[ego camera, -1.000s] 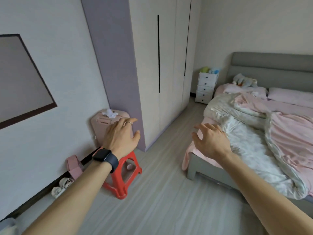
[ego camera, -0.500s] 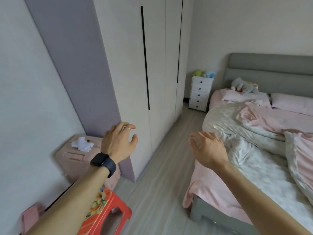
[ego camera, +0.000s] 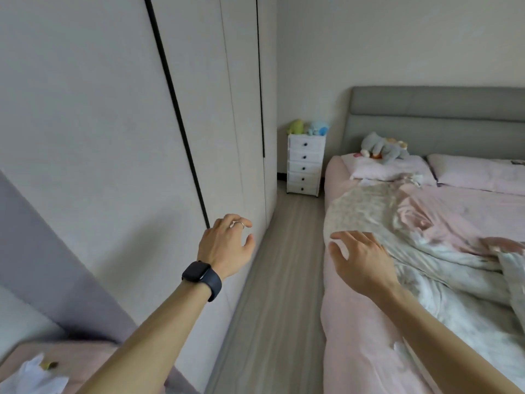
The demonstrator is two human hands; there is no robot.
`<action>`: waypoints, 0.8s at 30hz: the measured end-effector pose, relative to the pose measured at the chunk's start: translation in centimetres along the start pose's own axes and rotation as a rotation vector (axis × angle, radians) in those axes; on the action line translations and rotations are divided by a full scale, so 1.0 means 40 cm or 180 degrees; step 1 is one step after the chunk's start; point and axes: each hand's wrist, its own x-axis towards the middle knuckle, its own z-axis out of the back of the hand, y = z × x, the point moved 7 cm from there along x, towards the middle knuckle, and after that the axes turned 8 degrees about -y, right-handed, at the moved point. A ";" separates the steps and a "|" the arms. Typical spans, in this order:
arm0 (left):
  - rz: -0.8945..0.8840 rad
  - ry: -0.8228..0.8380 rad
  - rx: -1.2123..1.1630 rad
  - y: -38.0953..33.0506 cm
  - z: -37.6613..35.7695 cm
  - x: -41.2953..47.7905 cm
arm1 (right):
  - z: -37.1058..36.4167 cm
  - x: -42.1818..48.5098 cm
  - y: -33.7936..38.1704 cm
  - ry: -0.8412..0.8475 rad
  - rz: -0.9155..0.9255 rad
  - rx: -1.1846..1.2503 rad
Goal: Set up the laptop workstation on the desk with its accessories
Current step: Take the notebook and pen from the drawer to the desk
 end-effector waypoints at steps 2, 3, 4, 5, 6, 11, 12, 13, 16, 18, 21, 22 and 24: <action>-0.0041 0.0026 0.0003 0.002 -0.082 0.131 | -0.055 0.148 -0.034 -0.0125 -0.0009 0.0092; -0.0062 0.0055 0.0024 0.003 -0.125 0.198 | -0.085 0.226 -0.053 -0.0153 -0.0017 0.0124; -0.0071 0.0079 0.0047 0.006 -0.159 0.257 | -0.110 0.295 -0.066 -0.0153 -0.0019 0.0134; -0.0064 0.0095 0.0059 0.010 -0.192 0.325 | -0.135 0.369 -0.080 -0.0133 -0.0025 0.0141; -0.0059 0.0106 0.0076 0.013 -0.221 0.393 | -0.156 0.441 -0.094 -0.0140 -0.0036 0.0147; 0.0058 0.0235 0.0081 0.027 -0.349 0.701 | -0.238 0.784 -0.167 -0.0064 -0.0134 0.0116; 0.0073 0.0262 0.0089 0.031 -0.379 0.754 | -0.257 0.840 -0.183 -0.0057 -0.0148 0.0080; 0.0078 0.0271 0.0082 0.036 -0.407 0.801 | -0.275 0.885 -0.195 -0.0070 -0.0154 0.0072; 0.0038 0.0315 0.0056 0.046 -0.530 0.981 | -0.352 1.050 -0.251 -0.0111 -0.0212 0.0056; -0.0017 0.0374 0.0006 0.046 -0.631 1.114 | -0.423 1.170 -0.292 -0.0106 -0.0241 -0.0007; -0.0153 0.0473 -0.0070 0.042 -0.792 1.337 | -0.536 1.365 -0.351 -0.0051 -0.0350 -0.0047; -0.0229 0.0522 -0.0102 0.037 -0.839 1.415 | -0.563 1.429 -0.370 -0.0048 -0.0391 -0.0093; -0.0290 0.0601 -0.0159 0.027 -0.918 1.558 | -0.601 1.548 -0.407 -0.0019 -0.0471 -0.0223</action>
